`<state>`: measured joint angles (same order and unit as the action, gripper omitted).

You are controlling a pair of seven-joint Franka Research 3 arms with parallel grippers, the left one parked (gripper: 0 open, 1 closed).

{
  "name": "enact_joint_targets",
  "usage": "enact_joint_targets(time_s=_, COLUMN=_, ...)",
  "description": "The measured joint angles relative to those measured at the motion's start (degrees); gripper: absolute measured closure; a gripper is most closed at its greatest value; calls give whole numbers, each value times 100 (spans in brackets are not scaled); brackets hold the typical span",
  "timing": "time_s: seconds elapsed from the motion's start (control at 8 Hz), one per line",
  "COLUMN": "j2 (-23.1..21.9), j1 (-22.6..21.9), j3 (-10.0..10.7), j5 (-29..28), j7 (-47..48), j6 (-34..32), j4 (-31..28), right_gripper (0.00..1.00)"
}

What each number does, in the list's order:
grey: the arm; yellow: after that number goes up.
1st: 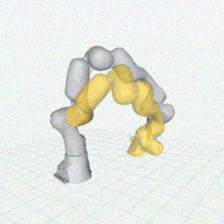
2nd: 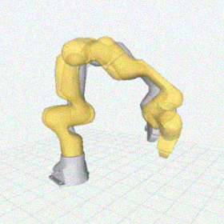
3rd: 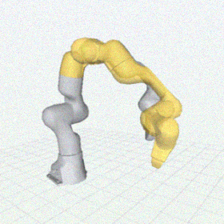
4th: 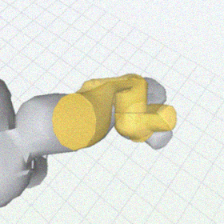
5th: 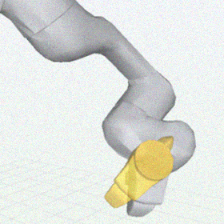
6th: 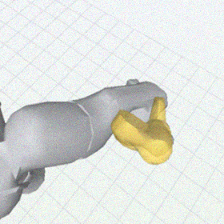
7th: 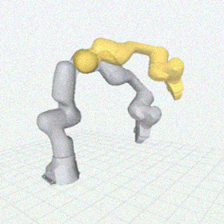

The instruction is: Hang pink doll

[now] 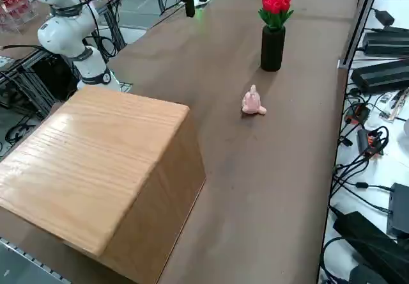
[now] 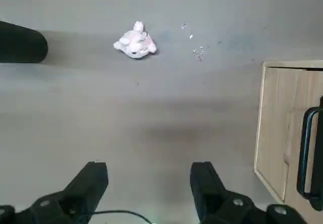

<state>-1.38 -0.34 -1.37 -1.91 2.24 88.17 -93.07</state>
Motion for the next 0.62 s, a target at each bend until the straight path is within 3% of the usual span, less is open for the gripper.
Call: enact_joint_targets(time_s=0.62, j2=85, j1=26, j3=48, j5=0, j7=17, j6=-802, j4=-4, right_gripper=0)
